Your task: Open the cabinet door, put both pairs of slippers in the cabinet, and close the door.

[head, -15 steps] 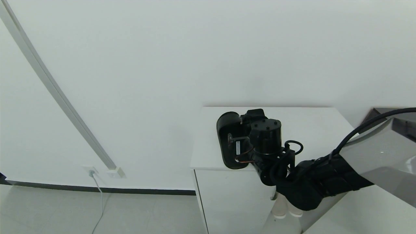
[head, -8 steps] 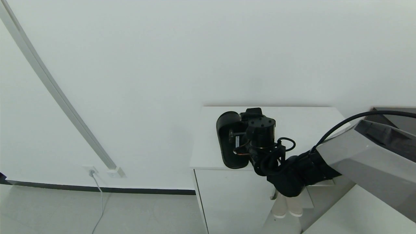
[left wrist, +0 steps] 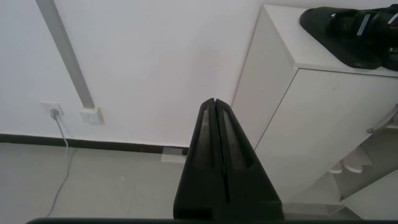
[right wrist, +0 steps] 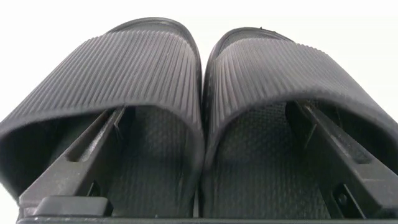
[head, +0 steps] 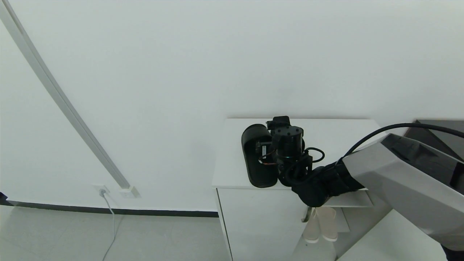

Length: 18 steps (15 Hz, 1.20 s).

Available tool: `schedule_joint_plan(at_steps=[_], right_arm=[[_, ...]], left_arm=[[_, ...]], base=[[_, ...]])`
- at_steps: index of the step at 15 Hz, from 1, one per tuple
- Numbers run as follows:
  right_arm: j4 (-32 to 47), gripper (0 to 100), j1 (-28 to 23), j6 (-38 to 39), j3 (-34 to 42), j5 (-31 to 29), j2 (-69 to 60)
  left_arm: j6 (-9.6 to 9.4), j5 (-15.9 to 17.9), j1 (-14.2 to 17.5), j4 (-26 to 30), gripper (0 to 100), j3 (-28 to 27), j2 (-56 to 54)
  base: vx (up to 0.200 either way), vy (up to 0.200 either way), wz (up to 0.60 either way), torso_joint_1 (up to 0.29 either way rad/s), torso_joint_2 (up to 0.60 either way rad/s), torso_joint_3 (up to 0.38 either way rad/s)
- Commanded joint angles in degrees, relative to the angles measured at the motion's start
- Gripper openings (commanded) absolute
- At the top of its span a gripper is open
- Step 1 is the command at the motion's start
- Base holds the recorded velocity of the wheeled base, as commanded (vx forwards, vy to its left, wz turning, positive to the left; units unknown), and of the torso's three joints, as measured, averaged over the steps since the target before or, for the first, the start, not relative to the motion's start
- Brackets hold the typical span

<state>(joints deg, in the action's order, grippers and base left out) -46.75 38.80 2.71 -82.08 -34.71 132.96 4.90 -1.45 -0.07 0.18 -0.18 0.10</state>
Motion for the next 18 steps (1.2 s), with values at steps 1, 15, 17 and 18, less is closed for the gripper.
schedule_joint_plan(at_steps=[1, 15, 17, 18], right_arm=[[0.26, 100, 0.05, 0.02, -1.33, -0.01, 0.98], [0.08, 0, 0.57, 0.02, 12.91, 8.60, -14.31], [-1.33, 0, 0.66, 0.02, 22.93, 14.84, -22.92], [-1.94, 0, 0.66, -0.07, 27.06, 16.86, -26.70]], left_arm=[[0.02, -0.04, 0.07, -0.01, 0, 0.01, -0.01], [0.02, -0.13, -0.01, -0.01, 0, 0.01, -0.10], [0.02, -0.13, -0.01, -0.01, 0, 0.01, -0.01], [0.28, -0.13, 0.07, -0.01, 0, 0.01, -0.10]], base=[[0.000, 0.000, 0.00, 0.000, 0.00, 0.000], [0.000, 0.000, 0.00, 0.000, 0.00, 0.000], [0.000, 0.000, 0.00, 0.000, 0.00, 0.000], [0.000, 0.000, 0.00, 0.000, 0.00, 0.000]])
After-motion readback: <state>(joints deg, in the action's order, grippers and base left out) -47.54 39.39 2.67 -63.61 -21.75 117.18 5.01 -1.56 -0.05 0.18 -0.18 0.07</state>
